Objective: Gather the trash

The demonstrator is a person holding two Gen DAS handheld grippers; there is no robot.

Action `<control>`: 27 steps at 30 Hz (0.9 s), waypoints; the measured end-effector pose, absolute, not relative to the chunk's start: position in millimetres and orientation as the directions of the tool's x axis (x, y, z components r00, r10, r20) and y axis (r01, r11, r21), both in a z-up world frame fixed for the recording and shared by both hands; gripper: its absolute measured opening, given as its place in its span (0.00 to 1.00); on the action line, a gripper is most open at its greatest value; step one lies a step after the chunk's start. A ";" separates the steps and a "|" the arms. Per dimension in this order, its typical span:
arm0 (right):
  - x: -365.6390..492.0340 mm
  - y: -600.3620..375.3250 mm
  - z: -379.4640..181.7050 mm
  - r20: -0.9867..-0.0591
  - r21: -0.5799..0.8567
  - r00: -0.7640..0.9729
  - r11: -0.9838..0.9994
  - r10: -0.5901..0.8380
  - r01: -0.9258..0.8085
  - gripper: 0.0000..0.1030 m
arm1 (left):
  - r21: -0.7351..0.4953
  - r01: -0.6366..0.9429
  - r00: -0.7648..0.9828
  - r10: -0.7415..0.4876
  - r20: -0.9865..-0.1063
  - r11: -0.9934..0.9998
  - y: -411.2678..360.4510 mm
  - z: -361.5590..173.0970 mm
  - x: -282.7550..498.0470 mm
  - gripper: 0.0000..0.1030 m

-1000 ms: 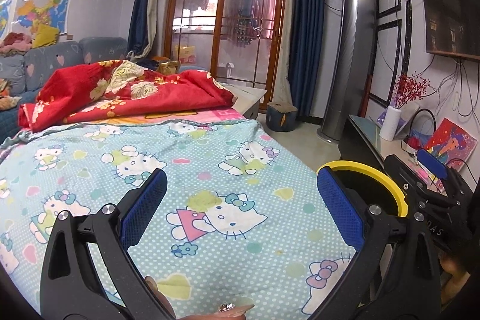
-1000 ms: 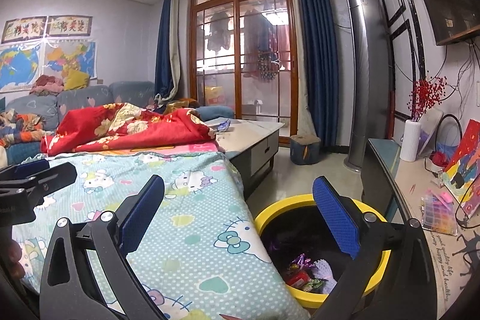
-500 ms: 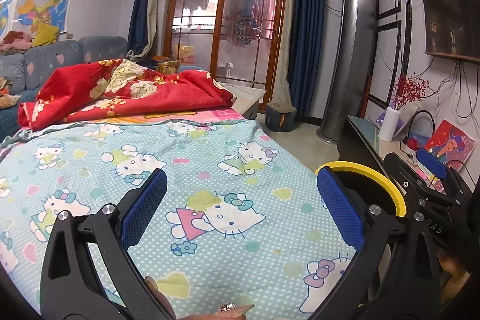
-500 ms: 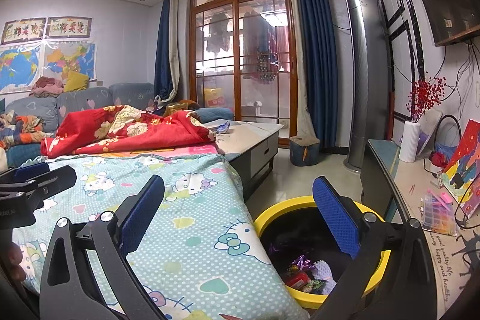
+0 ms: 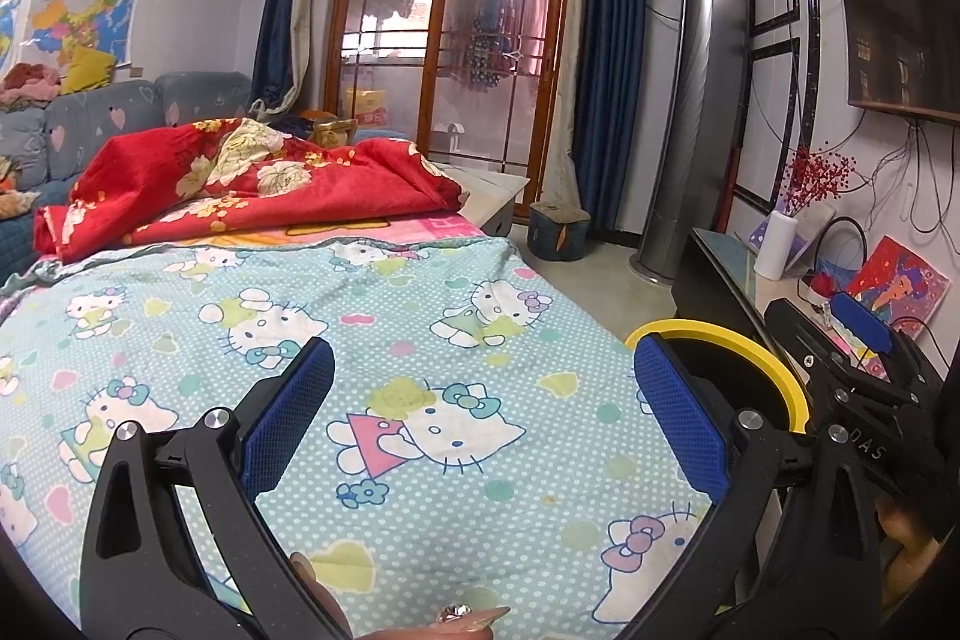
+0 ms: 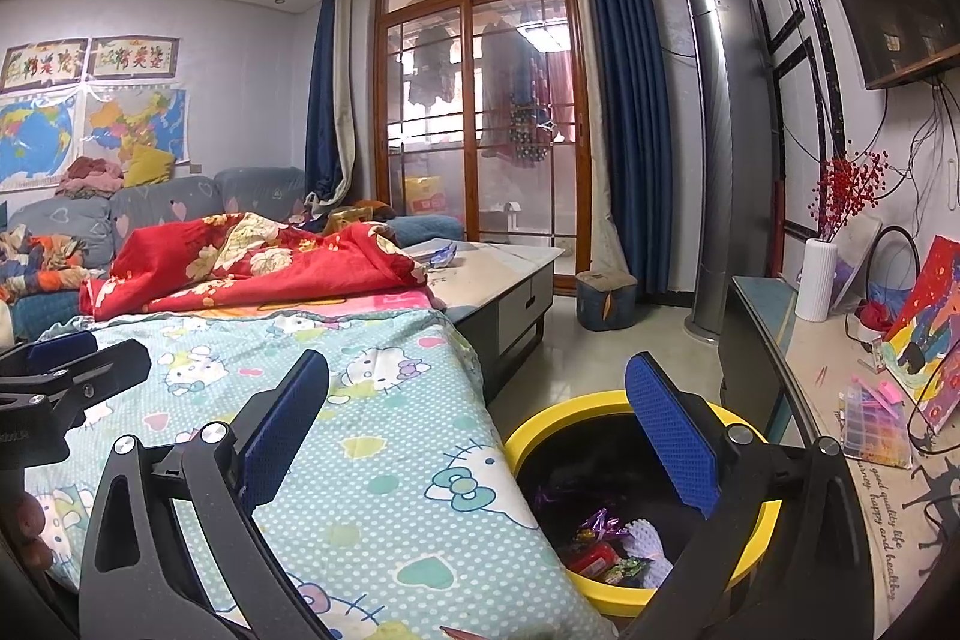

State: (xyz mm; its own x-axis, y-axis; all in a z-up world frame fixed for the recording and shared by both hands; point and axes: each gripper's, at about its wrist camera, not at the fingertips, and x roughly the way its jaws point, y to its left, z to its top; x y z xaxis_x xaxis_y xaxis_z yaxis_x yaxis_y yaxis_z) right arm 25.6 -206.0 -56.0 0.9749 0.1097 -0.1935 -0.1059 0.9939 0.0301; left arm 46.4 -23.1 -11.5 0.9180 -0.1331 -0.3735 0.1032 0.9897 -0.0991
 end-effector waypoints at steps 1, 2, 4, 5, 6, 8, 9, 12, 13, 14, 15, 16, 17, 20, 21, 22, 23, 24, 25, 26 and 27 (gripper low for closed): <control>25.6 -206.0 -55.6 -0.193 0.029 0.975 0.994 0.109 -0.105 0.94 | -0.099 0.103 0.918 -0.133 -0.373 0.990 -23.5 -11.3 46.3 0.89; 25.5 -205.9 -55.5 -0.193 0.028 0.975 0.994 0.108 -0.104 0.94 | -0.099 0.103 0.918 -0.133 -0.373 0.990 -23.4 -11.4 46.3 0.89; 25.7 -206.3 -56.1 -0.193 0.029 0.975 0.994 0.109 -0.105 0.94 | -0.102 0.105 0.917 -0.136 -0.374 0.989 -23.4 -11.4 46.3 0.89; 25.7 -206.3 -56.1 -0.193 0.029 0.975 0.994 0.108 -0.104 0.94 | -0.102 0.104 0.917 -0.135 -0.375 0.989 -23.6 -11.3 45.8 0.89; 25.8 -206.2 -55.5 -0.193 0.029 0.975 0.994 0.108 -0.105 0.94 | -0.102 0.105 0.917 -0.135 -0.375 0.989 -23.9 -11.1 45.3 0.89; 25.2 -206.2 -55.6 -0.192 0.029 0.975 0.994 0.107 -0.104 0.94 | -0.101 0.107 0.917 -0.137 -0.374 0.989 -24.2 -11.3 45.7 0.89; 25.3 -206.2 -55.4 -0.193 0.029 0.975 0.994 0.108 -0.105 0.94 | -0.101 0.108 0.917 -0.138 -0.375 0.989 -24.5 -11.2 45.4 0.89; 25.3 -206.3 -55.4 -0.193 0.029 0.975 0.994 0.109 -0.105 0.94 | -0.102 0.107 0.916 -0.138 -0.376 0.989 -25.4 -11.2 45.1 0.89; 25.4 -206.1 -55.3 -0.194 0.029 0.975 0.994 0.108 -0.105 0.94 | -0.103 0.107 0.916 -0.138 -0.377 0.989 -25.2 -11.3 45.2 0.89; 25.2 -206.2 -55.7 -0.193 0.028 0.975 0.994 0.107 -0.103 0.94 | -0.103 0.106 0.916 -0.138 -0.377 0.989 -25.4 -11.3 44.9 0.89; 25.3 -206.3 -55.6 -0.194 0.029 0.975 0.994 0.108 -0.104 0.94 | -0.103 0.106 0.916 -0.138 -0.377 0.989 -26.2 -11.1 44.8 0.89; 25.2 -206.3 -55.7 -0.194 0.029 0.975 0.994 0.107 -0.104 0.94 | -0.103 0.106 0.915 -0.138 -0.379 0.989 -26.5 -11.0 44.5 0.89; 25.2 -206.3 -55.7 -0.193 0.029 0.975 0.994 0.107 -0.103 0.94 | -0.104 0.106 0.915 -0.138 -0.380 0.989 -27.0 -11.1 44.1 0.89; 25.3 -206.3 -55.8 -0.194 0.029 0.975 0.994 0.107 -0.103 0.94 | -0.103 0.106 0.914 -0.138 -0.382 0.989 -27.4 -11.3 44.6 0.89; 25.2 -206.4 -55.5 -0.194 0.030 0.975 0.994 0.106 -0.102 0.94 | -0.103 0.104 0.913 -0.136 -0.384 0.989 -26.8 -11.7 45.6 0.89; 25.0 -206.7 -55.3 -0.194 0.031 0.975 0.994 0.107 -0.103 0.94 | -0.101 0.103 0.912 -0.134 -0.387 0.990 -26.9 -12.2 45.6 0.89; 25.0 -206.8 -55.2 -0.195 0.031 0.975 0.994 0.107 -0.103 0.94 | -0.098 0.102 0.911 -0.132 -0.390 0.990 -27.1 -12.9 46.0 0.89; 24.9 -206.9 -55.1 -0.194 0.032 0.975 0.994 0.107 -0.103 0.94 | -0.090 0.100 0.910 -0.128 -0.395 0.991 -28.6 -13.8 46.2 0.89; 25.3 -206.8 -55.1 -0.195 0.034 0.975 0.994 0.108 -0.103 0.94 | -0.085 0.098 0.908 -0.124 -0.400 0.992 -28.0 -14.7 49.0 0.89; 25.9 -207.3 -55.1 -0.197 0.037 0.974 0.994 0.109 -0.103 0.94 | -0.082 0.097 0.906 -0.122 -0.405 0.992 -28.4 -15.6 50.0 0.89; 26.6 -207.6 -55.1 -0.199 0.040 0.974 0.994 0.109 -0.103 0.94 | -0.080 0.095 0.904 -0.120 -0.410 0.992 -28.6 -16.7 51.0 0.89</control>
